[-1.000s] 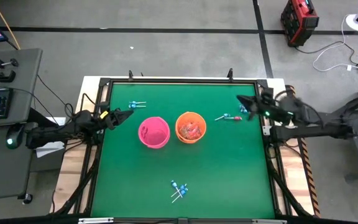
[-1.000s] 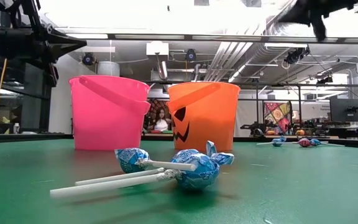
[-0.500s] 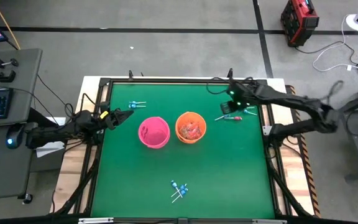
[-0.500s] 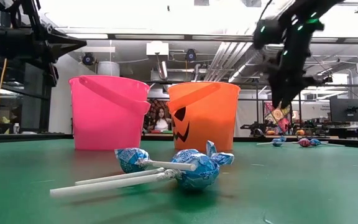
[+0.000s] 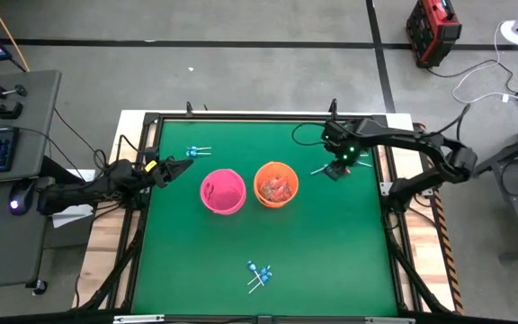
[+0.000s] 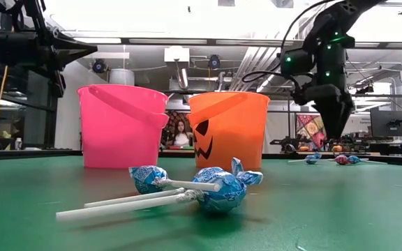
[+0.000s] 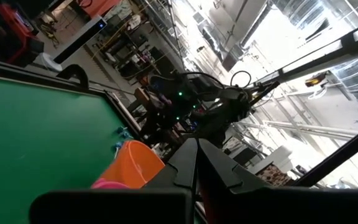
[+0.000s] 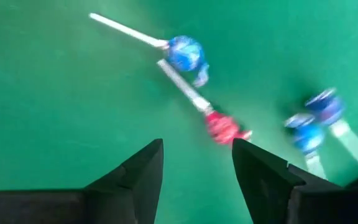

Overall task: Sort candy by brand, put in halloween buckets
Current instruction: Put the pink lollipop into the pink bucket, then put the blue lollipop into the pink bucket

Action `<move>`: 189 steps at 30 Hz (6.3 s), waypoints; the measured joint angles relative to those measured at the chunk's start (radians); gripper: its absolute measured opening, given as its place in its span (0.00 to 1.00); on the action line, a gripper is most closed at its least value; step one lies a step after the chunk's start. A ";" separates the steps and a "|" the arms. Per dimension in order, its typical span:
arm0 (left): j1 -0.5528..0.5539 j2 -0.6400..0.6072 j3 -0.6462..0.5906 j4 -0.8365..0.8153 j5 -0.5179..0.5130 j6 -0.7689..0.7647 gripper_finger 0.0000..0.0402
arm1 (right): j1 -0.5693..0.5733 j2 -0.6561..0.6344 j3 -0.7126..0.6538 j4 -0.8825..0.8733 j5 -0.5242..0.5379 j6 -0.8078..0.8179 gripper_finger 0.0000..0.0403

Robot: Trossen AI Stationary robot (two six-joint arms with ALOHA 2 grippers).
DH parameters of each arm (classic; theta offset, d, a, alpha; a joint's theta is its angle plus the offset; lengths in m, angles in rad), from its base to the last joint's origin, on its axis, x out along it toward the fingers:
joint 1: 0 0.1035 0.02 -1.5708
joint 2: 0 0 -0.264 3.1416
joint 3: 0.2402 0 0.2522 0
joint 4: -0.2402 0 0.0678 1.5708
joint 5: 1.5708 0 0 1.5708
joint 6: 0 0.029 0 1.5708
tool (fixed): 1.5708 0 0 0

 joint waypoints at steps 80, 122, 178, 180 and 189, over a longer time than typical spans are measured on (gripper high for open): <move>0.000 0.000 0.000 0.007 -0.105 0.098 0.20 | 0.514 0.641 0.879 0.624 -0.154 0.038 0.60; 0.658 1.745 1.275 -1.261 0.177 1.218 0.46 | 0.502 0.228 1.118 -0.214 0.180 0.075 0.66; 0.391 1.403 1.275 -1.275 0.347 0.878 0.00 | 0.549 0.229 1.117 -0.457 0.374 0.087 0.66; 0.288 1.319 1.275 -1.272 0.369 0.815 0.00 | 0.545 0.229 1.117 -0.514 0.405 0.111 0.66; -0.166 1.260 1.276 -1.272 0.251 0.475 0.00 | 0.516 0.229 1.117 -0.550 0.414 0.081 0.66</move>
